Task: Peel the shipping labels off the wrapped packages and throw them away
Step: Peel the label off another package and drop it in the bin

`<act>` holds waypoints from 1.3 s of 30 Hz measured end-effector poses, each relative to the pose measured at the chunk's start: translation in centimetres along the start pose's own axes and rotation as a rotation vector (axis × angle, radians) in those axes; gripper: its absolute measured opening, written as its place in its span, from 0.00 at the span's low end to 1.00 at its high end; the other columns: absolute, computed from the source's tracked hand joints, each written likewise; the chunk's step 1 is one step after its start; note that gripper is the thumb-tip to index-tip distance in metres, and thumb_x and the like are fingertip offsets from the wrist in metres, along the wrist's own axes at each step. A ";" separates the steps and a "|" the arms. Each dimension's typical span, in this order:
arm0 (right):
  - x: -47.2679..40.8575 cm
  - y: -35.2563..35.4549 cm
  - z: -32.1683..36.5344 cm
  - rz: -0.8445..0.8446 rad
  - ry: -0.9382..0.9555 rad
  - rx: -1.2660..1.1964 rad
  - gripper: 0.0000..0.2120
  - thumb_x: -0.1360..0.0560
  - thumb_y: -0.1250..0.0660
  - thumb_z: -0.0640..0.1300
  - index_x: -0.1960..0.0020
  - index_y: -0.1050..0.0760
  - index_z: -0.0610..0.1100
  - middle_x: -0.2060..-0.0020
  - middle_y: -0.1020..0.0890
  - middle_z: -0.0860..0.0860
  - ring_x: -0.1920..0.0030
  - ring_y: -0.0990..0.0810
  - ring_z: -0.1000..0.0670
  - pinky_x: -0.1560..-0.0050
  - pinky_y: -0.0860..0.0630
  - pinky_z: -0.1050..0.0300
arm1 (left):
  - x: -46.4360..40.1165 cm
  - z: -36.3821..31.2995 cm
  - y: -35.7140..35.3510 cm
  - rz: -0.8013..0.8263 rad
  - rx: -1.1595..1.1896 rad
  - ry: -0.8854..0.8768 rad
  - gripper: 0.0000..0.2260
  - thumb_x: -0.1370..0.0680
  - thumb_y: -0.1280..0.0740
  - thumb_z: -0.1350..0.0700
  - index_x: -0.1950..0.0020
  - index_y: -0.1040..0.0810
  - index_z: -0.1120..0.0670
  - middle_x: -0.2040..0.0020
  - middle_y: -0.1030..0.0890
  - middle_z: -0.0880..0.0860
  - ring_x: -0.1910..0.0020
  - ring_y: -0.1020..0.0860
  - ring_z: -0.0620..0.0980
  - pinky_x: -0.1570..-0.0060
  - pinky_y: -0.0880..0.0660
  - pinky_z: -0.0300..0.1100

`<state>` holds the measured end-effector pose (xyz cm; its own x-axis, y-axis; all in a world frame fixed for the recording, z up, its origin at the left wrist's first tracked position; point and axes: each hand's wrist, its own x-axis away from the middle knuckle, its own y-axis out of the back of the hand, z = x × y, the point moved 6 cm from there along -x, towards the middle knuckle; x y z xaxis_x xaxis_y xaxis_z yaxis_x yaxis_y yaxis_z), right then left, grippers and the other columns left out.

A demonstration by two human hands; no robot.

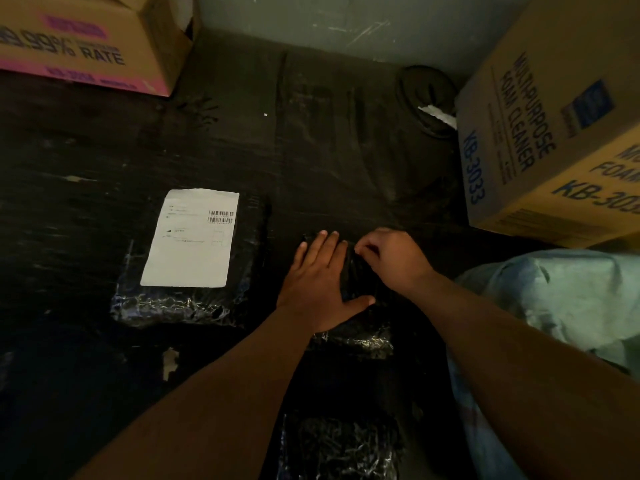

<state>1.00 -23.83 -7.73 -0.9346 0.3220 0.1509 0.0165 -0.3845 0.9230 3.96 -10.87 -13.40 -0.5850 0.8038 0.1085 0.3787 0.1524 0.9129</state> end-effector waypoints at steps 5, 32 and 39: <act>0.2 0.3 -0.4 0.029 -0.011 -0.065 0.07 0.23 0.33 0.42 0.49 0.17 0.44 0.51 0.18 0.50 0.51 0.20 0.51 0.49 0.28 0.62 | -0.1 0.1 -0.1 -0.009 -0.003 -0.002 0.49 0.28 0.45 0.23 0.17 0.53 0.51 0.17 0.56 0.50 0.19 0.61 0.49 0.22 0.62 0.52; -1.3 -0.8 0.4 0.123 0.006 0.156 0.10 0.20 0.39 0.46 0.48 0.20 0.44 0.50 0.21 0.47 0.51 0.21 0.47 0.50 0.26 0.54 | -0.1 0.1 -0.2 -0.015 -0.017 -0.008 0.49 0.28 0.47 0.22 0.17 0.54 0.52 0.17 0.57 0.50 0.19 0.63 0.49 0.23 0.66 0.51; -1.5 -1.0 -1.4 0.019 -0.217 -0.112 0.09 0.20 0.39 0.44 0.51 0.21 0.43 0.56 0.19 0.50 0.54 0.21 0.51 0.53 0.28 0.59 | 0.0 0.1 -0.2 -0.020 -0.016 -0.002 0.49 0.28 0.47 0.22 0.17 0.53 0.52 0.17 0.56 0.50 0.19 0.62 0.49 0.22 0.64 0.51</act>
<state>1.90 -25.16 -9.34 -0.8362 0.4874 0.2515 -0.0174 -0.4818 0.8761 3.94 -10.83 -13.59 -0.5910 0.8017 0.0894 0.3551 0.1590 0.9212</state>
